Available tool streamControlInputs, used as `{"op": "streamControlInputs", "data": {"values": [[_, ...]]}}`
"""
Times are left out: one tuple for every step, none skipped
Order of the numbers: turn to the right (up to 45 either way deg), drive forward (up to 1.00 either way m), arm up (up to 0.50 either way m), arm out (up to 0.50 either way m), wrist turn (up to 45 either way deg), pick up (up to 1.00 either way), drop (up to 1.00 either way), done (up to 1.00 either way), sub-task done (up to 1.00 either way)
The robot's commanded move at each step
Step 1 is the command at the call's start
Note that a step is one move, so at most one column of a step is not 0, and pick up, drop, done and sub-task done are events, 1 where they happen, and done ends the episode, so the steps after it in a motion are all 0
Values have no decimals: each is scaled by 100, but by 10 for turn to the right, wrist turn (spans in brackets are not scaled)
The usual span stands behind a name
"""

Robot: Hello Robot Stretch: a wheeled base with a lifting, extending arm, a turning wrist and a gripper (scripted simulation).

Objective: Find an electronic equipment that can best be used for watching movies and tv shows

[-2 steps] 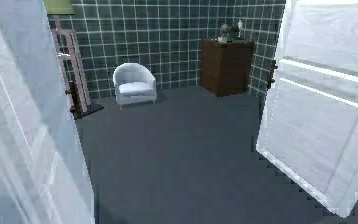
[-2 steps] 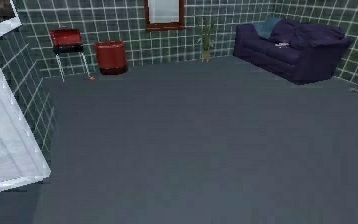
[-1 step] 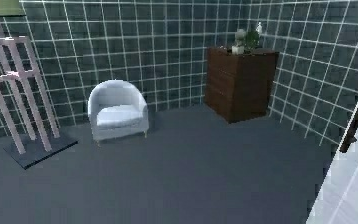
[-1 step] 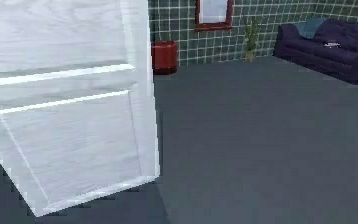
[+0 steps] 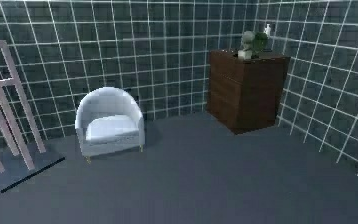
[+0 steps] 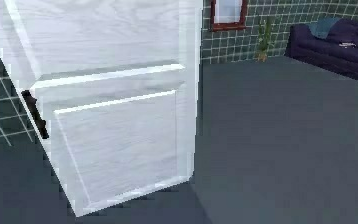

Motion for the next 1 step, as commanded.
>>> {"op": "streamControlInputs", "data": {"values": [[-180,0,0,0,0,0,0,0,0]]}}
